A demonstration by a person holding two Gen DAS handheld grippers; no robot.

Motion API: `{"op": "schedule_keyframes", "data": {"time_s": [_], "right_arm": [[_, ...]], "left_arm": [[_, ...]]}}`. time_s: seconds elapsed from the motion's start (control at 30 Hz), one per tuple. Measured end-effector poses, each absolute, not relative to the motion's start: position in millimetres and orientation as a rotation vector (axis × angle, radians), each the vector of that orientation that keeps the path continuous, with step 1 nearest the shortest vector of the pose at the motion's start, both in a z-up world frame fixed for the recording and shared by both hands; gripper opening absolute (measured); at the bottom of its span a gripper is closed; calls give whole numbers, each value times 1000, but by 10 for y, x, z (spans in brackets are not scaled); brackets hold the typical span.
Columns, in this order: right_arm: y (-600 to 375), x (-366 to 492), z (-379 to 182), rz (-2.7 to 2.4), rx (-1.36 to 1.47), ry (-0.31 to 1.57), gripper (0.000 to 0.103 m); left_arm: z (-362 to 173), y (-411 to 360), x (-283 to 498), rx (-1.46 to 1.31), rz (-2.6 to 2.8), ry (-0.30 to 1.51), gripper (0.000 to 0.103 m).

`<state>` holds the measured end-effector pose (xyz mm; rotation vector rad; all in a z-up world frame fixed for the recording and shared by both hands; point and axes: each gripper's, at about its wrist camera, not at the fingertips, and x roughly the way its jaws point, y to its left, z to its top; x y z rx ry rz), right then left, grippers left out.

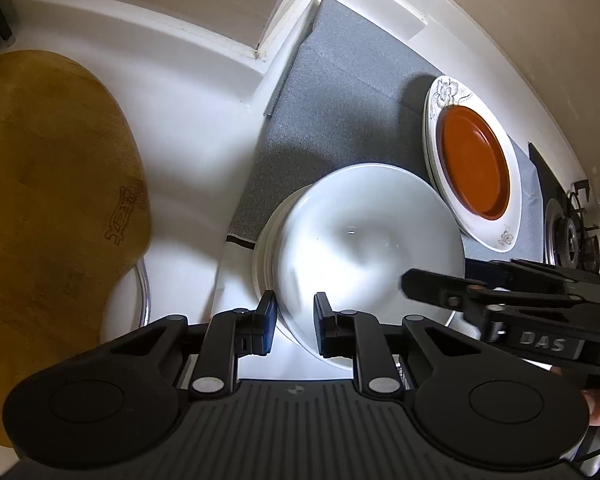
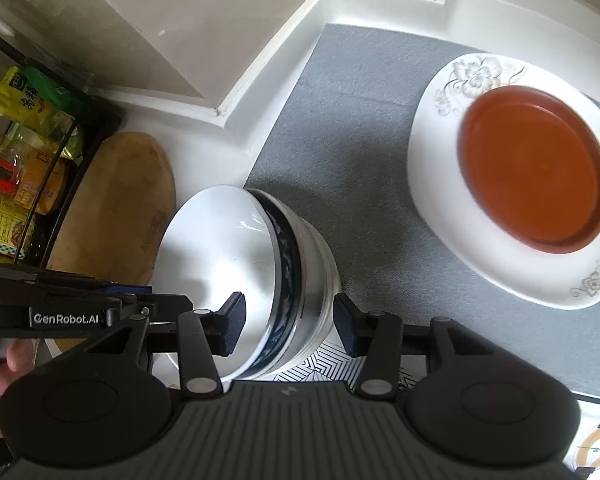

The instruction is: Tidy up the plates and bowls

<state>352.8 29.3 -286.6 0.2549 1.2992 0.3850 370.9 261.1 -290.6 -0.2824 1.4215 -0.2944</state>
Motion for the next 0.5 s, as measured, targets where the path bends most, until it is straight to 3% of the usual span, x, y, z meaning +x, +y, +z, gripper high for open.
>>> {"op": "schedule_keyframes", "data": {"time_s": [0.13,0.2,0.27,0.5], "right_arm": [[86,3542,-2858,339,369,1270,58],[36,3560,-2951,353,408,1294,40],[41,3553,-3011,378,446,1295,30],[7,3537,-3156,366,484,1285,22]], "left_arm": [[-2869,2664,3722,-299,-299,1394,20],[-2868,2692,3746,-321,-297,1393,20],[-2864,2712,3760,-332,-295,1392,20],[-2879,2776,3771,-345,-293,1381,22]]}}
